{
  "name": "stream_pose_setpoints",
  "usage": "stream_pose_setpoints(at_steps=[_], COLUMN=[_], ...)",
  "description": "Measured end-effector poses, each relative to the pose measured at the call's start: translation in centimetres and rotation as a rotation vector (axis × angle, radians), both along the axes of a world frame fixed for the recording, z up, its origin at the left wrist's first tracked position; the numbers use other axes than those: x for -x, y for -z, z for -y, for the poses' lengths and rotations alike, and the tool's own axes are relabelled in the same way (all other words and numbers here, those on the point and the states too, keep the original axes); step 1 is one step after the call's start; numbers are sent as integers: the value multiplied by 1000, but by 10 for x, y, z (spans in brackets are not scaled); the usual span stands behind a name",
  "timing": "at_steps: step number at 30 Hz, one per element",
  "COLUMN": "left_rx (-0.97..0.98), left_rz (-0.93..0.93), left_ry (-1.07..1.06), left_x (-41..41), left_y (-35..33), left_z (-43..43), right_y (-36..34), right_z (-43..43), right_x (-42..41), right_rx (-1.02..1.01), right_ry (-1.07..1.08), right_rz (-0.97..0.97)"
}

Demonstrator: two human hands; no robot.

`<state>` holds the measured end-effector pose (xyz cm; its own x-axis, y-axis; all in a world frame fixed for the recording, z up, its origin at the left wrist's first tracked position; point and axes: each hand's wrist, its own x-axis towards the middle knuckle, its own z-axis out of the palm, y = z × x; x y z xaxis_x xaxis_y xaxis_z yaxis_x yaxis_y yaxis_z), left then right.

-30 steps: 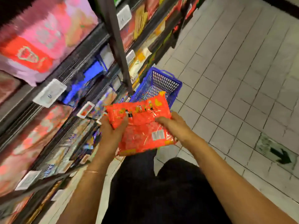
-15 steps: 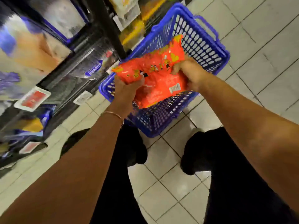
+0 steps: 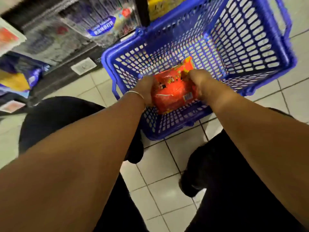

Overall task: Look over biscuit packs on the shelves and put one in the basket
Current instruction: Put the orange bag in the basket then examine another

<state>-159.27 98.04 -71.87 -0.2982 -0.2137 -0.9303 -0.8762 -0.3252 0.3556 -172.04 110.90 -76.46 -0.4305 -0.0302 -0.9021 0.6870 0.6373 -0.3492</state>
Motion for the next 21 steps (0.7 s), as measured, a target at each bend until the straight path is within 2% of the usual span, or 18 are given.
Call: stream_pose_setpoints(at_steps=[3,4,8,13,16,18,21], left_rx=[-159,-168,-72,-31,115,286,471], left_rz=[-88,-132,-352,-555,-694,-698,-647], left_ry=[-414,-476,-420,-524,-552,-582,-760], left_x=[0,-5,-57,-141,-203,-241,-303], left_y=[-103,-140,-309,-521,-611,-648,-683], left_z=[3,6,24,13,1,-10,-23], right_y=[-109,-153,-341,-552,-627,-651,-672], right_z=[-7,-12,-49,-73,-66,-55,-31], right_x=[-6,-9,-30,-76,-105,-127,-165], right_rx=[147,189,366,578,723,734,722], right_ry=[31,34,56,25,-12,-127,-269], right_rz=[25,9,-46,-54,-25,-17,47])
